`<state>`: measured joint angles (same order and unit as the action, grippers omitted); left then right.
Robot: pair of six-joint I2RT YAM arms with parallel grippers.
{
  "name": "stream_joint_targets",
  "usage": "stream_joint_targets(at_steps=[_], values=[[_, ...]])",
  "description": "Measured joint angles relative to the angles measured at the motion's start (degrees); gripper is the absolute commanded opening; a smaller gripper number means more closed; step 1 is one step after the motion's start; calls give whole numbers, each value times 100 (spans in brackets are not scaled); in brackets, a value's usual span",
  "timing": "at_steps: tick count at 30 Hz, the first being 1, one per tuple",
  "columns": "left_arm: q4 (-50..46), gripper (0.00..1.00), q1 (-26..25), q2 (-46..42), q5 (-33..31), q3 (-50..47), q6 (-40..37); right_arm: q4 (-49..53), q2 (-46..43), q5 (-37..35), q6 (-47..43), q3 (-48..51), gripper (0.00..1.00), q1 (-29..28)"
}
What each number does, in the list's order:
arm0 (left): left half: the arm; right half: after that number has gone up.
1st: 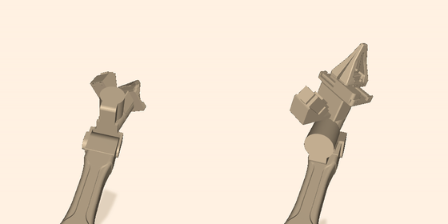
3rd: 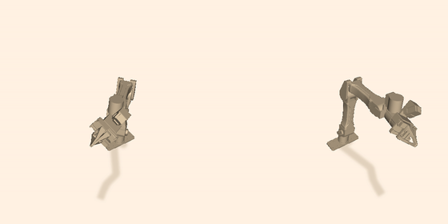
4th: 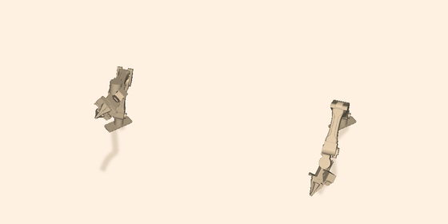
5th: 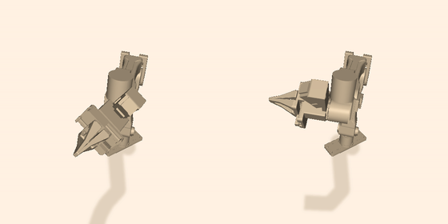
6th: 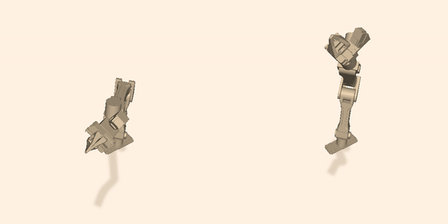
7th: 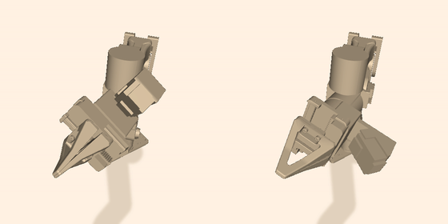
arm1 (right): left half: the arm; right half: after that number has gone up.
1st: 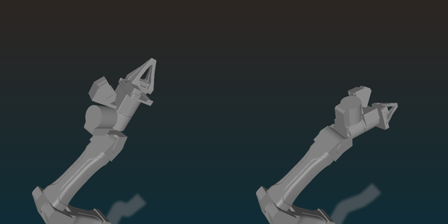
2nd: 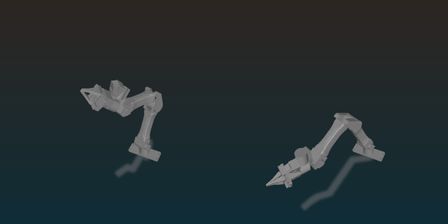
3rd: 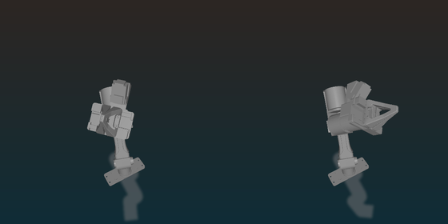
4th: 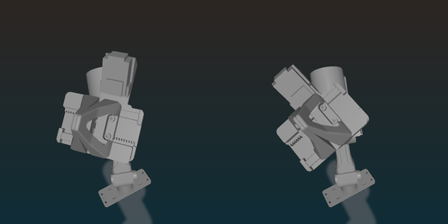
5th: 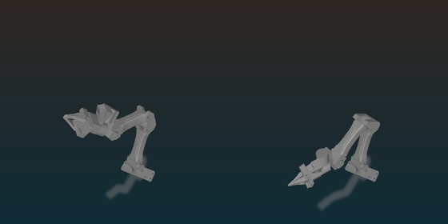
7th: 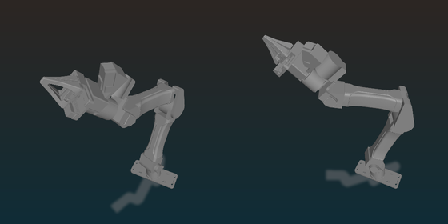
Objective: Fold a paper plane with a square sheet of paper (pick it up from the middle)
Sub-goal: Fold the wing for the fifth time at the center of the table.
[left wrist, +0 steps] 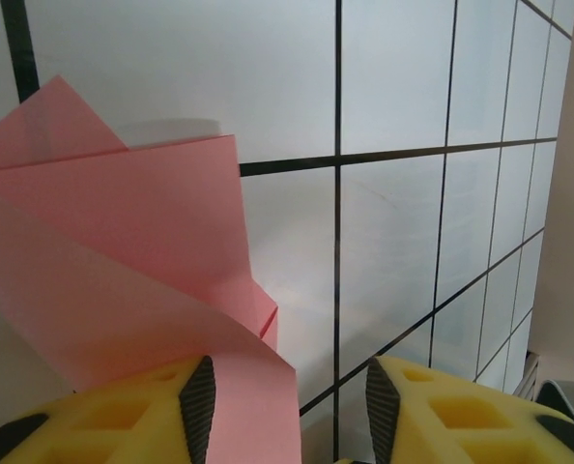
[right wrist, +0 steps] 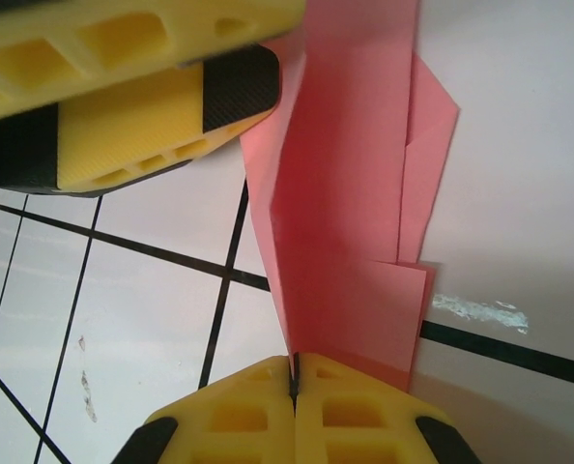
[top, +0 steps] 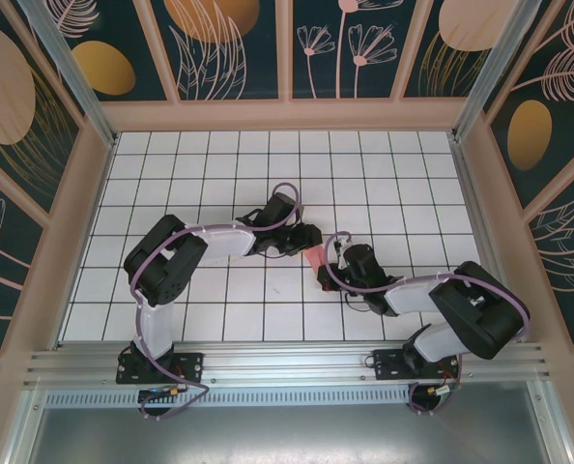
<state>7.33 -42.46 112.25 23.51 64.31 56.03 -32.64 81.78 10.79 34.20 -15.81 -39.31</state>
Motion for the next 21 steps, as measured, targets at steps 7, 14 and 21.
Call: stream_joint_targets(at_steps=[7, 14, 21], values=[[162, 66, 0, -859, -282, -531, 13, -481, 2, 166, 4, 284, 0, 26], [625, 64, 2, -1753, -756, -1390, 120, -1139, 2, 319, 437, 595, 0, 153], [1154, 52, 0, -1637, -599, -1679, 358, -1375, 155, 535, 785, 649, 0, 243]])
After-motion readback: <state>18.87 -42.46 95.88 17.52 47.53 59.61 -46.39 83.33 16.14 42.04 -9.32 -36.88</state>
